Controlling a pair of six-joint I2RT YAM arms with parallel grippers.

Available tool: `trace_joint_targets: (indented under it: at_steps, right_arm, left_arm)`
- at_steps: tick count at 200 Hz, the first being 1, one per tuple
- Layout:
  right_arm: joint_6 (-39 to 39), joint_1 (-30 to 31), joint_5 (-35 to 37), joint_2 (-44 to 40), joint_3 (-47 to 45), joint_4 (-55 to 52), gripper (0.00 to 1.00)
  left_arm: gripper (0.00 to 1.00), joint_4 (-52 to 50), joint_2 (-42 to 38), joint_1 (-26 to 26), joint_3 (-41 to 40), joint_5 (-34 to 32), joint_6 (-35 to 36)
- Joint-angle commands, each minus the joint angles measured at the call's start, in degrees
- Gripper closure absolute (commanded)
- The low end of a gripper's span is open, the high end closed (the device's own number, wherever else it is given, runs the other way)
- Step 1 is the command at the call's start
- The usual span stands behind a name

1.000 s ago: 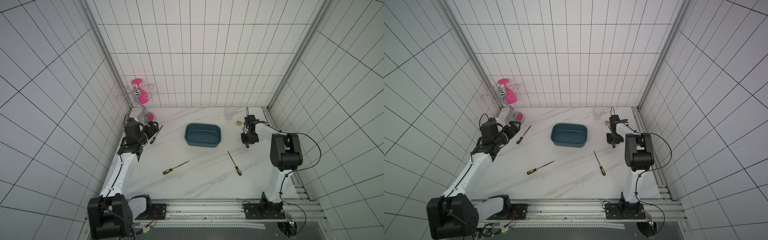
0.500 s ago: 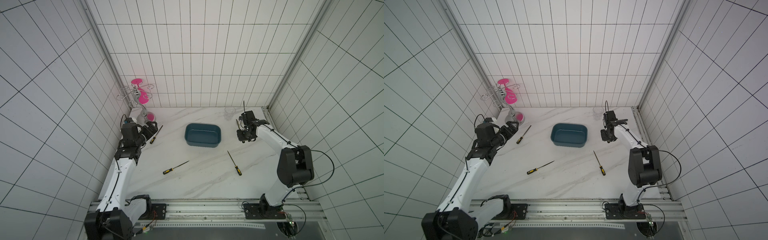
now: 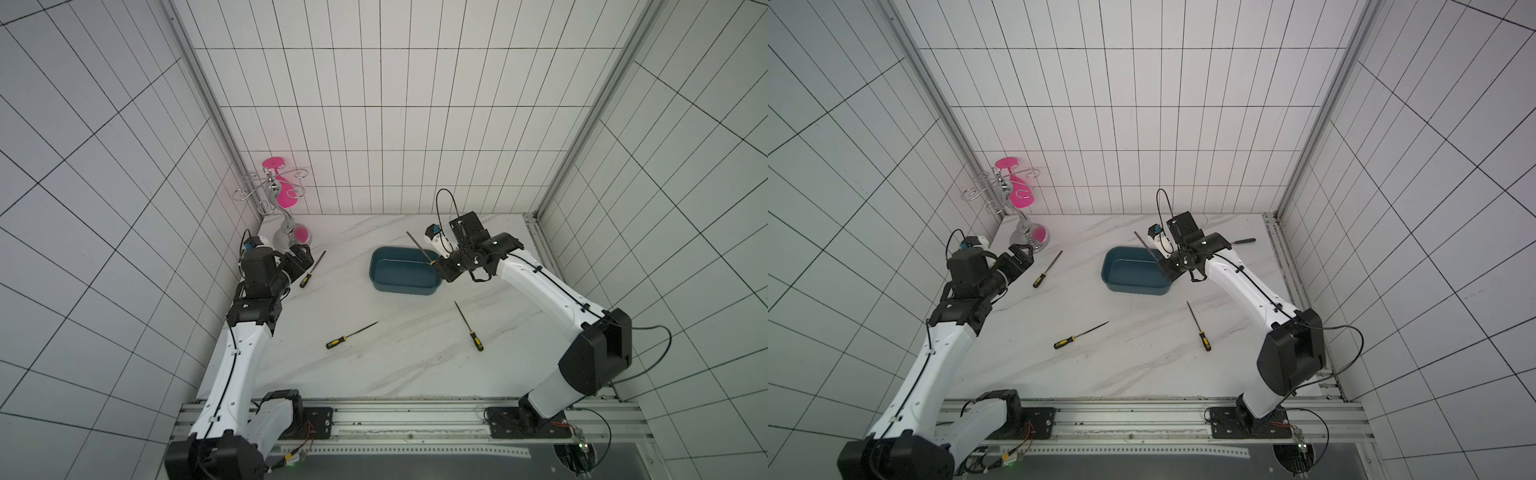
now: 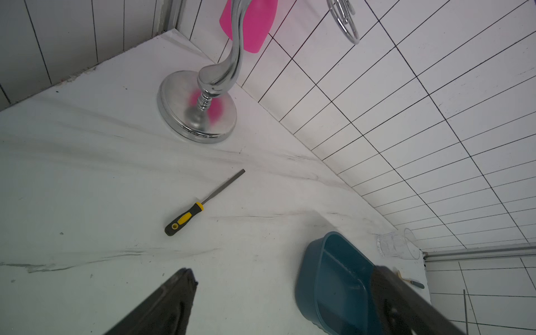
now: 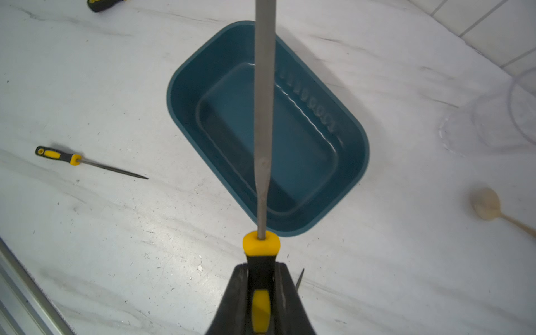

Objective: Put the file tool into the storage box
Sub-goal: Place the file tool in the storage box.

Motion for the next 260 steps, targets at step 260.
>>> trace_joint_targets:
  at_steps: [260]
  right_arm:
    - [-27.1, 5.0, 19.5, 27.7, 9.5, 12.1, 0.75]
  left_arm:
    - [0.02, -2.5, -5.1, 0.2, -1.7, -1.3, 2.4]
